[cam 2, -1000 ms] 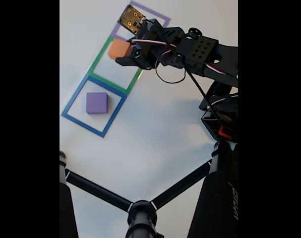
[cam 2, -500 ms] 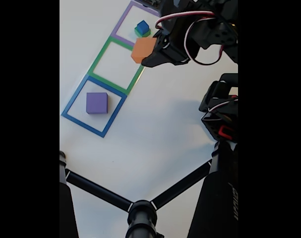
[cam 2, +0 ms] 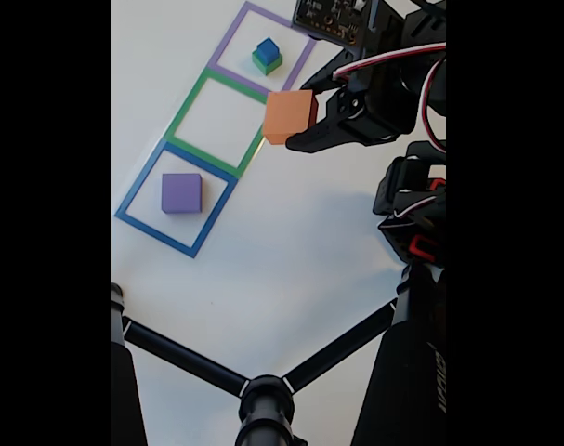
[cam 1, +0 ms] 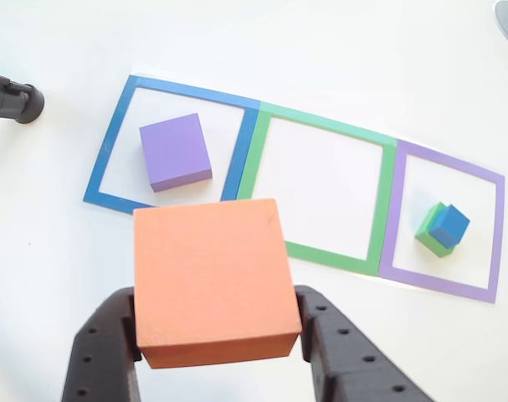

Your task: Tower of hanoi

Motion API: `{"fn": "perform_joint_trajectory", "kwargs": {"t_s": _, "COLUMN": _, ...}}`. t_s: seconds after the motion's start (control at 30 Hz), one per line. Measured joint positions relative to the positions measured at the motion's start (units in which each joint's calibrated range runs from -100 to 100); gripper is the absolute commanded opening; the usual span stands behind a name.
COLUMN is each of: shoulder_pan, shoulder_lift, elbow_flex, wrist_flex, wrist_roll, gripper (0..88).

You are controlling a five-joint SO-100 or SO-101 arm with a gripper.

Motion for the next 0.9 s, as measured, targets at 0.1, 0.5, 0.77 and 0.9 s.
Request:
{"fn": "perform_joint_trajectory", "kwargs": {"t_s": 0.1, "shoulder_pan": -1.9, "shoulder_lift": 0.1, "elbow_flex": 5.9, "wrist_flex": -6.2, "wrist_roll": 0.0, "gripper": 7.5}}
{"fn": "perform_joint_trajectory", "kwargs": {"t_s": 0.5, "shoulder_pan": -2.9, "shoulder_lift": -0.6, "elbow_flex": 50.3, "wrist_flex": -53.5, "wrist_roll": -0.2, "gripper": 7.6}}
{"fn": "perform_joint_trajectory", "kwargs": {"t_s": 0.77, "shoulder_pan": -8.3, "shoulder_lift": 8.1, "elbow_flex": 63.6, "wrist_flex": -80.3, "wrist_roll": -0.2, "gripper": 8.0}}
{"fn": "perform_joint_trajectory", "kwargs": {"t_s": 0.9, "shoulder_pan": -8.8, "shoulder_lift": 15.8, "elbow_flex": 64.7, "wrist_flex": -90.9, "wrist_roll": -0.2, "gripper": 8.0}}
